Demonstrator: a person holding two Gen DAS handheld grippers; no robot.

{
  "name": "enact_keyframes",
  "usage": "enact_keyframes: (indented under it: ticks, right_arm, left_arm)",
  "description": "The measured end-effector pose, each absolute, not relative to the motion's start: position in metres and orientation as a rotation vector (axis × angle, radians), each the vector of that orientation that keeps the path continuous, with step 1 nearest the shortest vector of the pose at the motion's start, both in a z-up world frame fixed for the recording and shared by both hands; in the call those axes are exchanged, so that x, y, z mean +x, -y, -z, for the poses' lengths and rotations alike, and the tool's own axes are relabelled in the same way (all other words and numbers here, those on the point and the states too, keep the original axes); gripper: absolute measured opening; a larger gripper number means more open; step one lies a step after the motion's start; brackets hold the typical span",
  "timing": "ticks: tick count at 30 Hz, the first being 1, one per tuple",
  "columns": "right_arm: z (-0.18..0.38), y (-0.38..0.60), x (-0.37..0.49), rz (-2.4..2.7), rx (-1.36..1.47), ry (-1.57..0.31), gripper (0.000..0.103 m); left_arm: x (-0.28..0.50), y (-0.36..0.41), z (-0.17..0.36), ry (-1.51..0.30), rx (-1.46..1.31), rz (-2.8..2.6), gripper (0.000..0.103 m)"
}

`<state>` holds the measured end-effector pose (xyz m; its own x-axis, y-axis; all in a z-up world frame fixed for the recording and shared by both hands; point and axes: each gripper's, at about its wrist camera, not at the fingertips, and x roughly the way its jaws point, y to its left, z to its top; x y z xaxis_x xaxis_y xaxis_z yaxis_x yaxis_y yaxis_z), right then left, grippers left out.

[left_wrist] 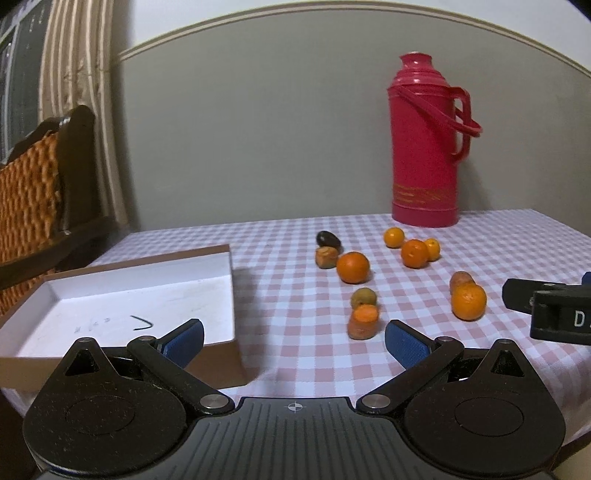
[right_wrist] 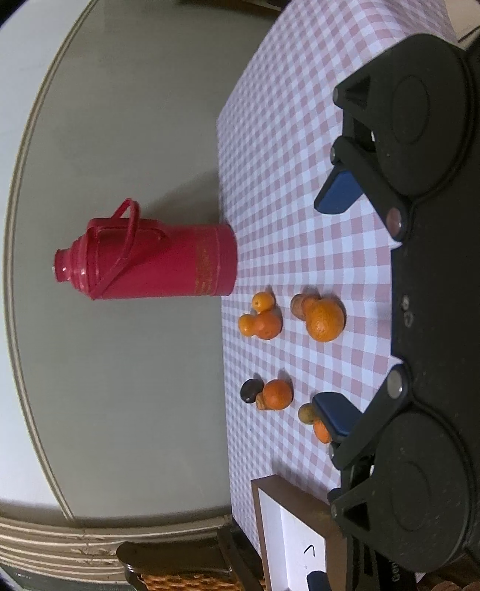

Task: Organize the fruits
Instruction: 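Grasp the orange fruit chunk with the left tool while the right tool grasps a mandarin orange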

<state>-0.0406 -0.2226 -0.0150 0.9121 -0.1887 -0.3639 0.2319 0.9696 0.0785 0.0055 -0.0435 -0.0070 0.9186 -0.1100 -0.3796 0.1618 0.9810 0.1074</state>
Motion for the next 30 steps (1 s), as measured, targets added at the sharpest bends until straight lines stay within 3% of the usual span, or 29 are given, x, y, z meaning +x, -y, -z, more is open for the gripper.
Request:
enact_keyframes:
  ticks: [12,20,26,28,30]
  right_arm:
    - [0.016,0.244,-0.012,0.228,0.192,-0.405,0.092]
    - [0.019,0.244,0.013,0.196,0.168,-0.449,0.073]
    - [0.025,0.246,0.025,0.180,0.172,-0.473,0.067]
    - [0.028,0.248,0.029,0.179,0.177,-0.485,0.064]
    - [0.030,0.248,0.032,0.175,0.183,-0.492,0.063]
  left_arm:
    - [0.034,0.062,0.011,-0.411,0.143,0.175,0.103]
    - [0.052,0.072,0.018,-0.435,0.134,0.192,0.103]
    - [0.061,0.079,0.022,-0.449,0.137,0.197,0.102]
    - [0.062,0.083,0.023,-0.455,0.151,0.196,0.090]
    - [0.064,0.086,0.025,-0.477,0.159,0.212,0.087]
